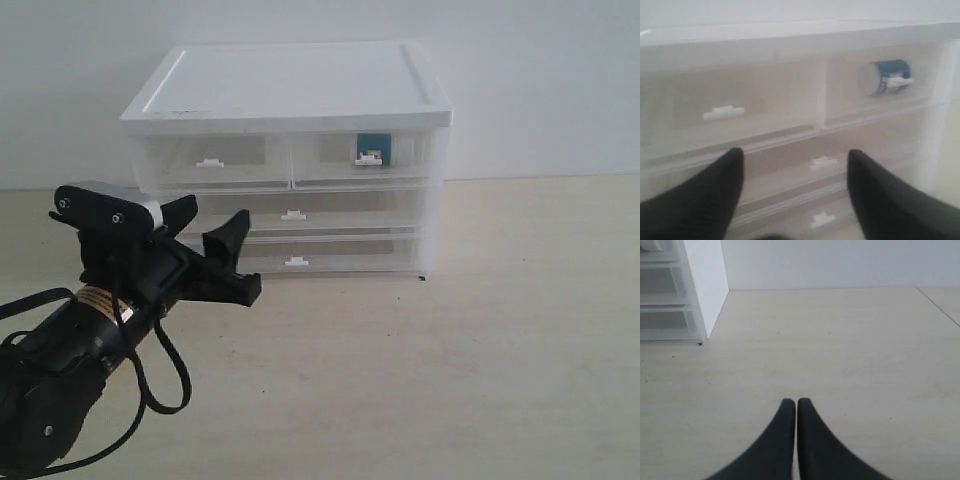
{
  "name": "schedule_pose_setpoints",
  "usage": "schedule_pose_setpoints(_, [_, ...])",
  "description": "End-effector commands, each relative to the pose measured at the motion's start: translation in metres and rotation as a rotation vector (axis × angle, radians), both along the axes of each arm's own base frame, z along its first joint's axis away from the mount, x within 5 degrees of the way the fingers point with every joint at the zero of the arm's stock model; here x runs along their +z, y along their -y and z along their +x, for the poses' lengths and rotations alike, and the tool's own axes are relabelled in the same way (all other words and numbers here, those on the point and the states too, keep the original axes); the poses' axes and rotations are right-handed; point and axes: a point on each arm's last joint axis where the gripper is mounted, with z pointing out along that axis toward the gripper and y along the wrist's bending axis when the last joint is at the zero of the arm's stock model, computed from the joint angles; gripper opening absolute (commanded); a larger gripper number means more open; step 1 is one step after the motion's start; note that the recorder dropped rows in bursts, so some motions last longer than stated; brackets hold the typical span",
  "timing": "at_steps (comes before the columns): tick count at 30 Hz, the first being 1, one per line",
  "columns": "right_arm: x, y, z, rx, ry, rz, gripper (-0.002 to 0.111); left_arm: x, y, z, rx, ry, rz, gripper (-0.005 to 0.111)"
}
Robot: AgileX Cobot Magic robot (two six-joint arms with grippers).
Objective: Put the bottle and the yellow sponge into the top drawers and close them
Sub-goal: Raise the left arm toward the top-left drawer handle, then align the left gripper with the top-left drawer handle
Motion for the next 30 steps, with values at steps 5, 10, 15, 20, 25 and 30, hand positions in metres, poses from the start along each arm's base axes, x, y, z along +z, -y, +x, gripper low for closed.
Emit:
schedule_pose_setpoints(5, [-0.001,0.0,0.0,0.001,0.008,0.0,0.0,0.011,0.002,0.016,0.094,0.032,-0.084,0.078])
schedule_pose_setpoints(10, [-0.001,0.0,0.0,0.001,0.008,0.0,0.0,0.015,0.003,0.029,0.176,0.053,-0.095,0.077])
schedule_pose_setpoints(15, [-0.001,0.0,0.0,0.001,0.008,0.0,0.0,0.009,0.002,0.04,0.258,0.043,-0.08,0.074])
schedule_pose_setpoints(20, [-0.001,0.0,0.0,0.001,0.008,0.0,0.0,0.001,0.008,0.05,0.26,0.043,-0.074,0.072])
schedule_pose_setpoints(25, [-0.001,0.0,0.0,0.001,0.008,0.0,0.0,0.0,0.009,0.056,0.298,0.049,-0.094,0.072])
schedule_pose_setpoints(30, [-0.001,0.0,0.0,0.001,0.008,0.0,0.0,0.004,0.011,0.059,0.297,0.067,-0.085,0.072])
